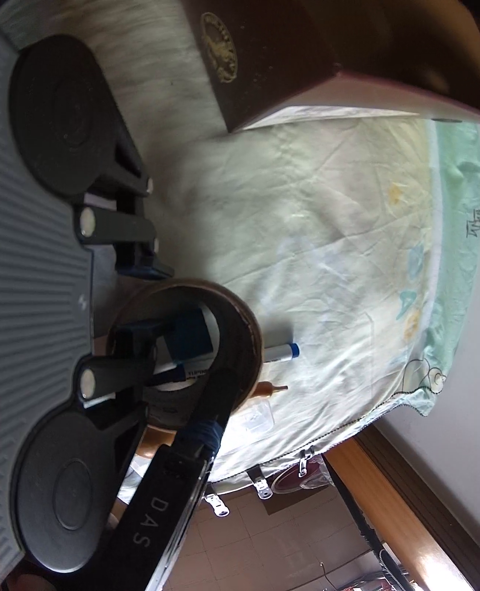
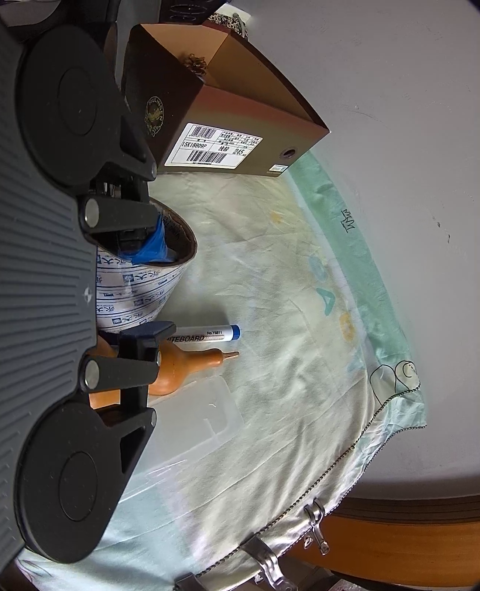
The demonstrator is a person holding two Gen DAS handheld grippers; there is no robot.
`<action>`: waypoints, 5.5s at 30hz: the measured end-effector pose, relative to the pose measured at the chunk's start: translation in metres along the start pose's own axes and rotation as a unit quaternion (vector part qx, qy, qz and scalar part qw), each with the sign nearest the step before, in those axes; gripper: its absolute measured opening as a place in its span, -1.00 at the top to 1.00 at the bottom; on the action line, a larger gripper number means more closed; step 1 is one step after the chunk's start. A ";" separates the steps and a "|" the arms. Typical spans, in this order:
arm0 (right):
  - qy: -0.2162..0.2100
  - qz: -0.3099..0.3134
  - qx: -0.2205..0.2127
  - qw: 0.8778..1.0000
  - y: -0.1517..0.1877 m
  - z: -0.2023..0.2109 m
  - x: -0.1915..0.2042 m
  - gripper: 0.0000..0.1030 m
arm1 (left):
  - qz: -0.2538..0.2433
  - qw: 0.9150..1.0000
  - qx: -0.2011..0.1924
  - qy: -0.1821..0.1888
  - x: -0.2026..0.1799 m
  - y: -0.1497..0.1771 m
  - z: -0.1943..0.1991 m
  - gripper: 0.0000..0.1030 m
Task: Organize rigid objects
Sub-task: 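Lift the tape roll with the right gripper and carry it into the brown box, then lower the tape roll into the box and open the right gripper, then withdraw the right gripper from the box toward the white tube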
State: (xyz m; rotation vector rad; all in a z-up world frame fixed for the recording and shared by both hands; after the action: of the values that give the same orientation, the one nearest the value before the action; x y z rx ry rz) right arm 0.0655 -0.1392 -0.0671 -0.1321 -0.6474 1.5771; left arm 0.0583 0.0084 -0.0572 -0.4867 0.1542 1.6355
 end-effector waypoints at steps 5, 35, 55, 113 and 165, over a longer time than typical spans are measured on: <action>0.000 0.015 -0.004 1.000 0.003 -0.001 0.005 0.93 | -0.004 1.000 -0.007 -0.009 -0.001 0.003 0.004 0.76; -0.125 0.185 -0.148 0.963 -0.057 0.043 0.184 0.98 | 0.003 0.965 -0.231 -0.122 0.072 0.001 0.198 0.87; -0.131 0.159 0.036 0.978 -0.106 -0.109 0.286 0.98 | 0.068 0.971 -0.161 -0.164 0.229 -0.059 0.158 0.90; -0.042 0.201 -0.052 0.977 -0.038 -0.040 0.233 0.75 | 0.050 0.905 -0.237 -0.351 0.088 0.050 0.161 -0.08; 0.069 0.125 -0.028 0.989 0.028 -0.004 0.072 0.68 | -0.101 0.974 -0.115 -0.166 -0.021 0.103 0.031 -0.09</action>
State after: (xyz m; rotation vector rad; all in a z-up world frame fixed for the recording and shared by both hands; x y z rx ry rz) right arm 0.0332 -0.0692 -0.0624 -0.3734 -0.5842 1.7734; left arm -0.0482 -0.0128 -0.0401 -0.3828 -0.3271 1.5158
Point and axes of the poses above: each gripper's, at about its wrist camera, not at the fingertips, and z roughly against the way its jaws point, x to its left, y to its underside, the point moved 1 cm from there along -z, roughly the way its jaws point, and after that the axes turned 10 degrees about x, right-handed, at the moved point
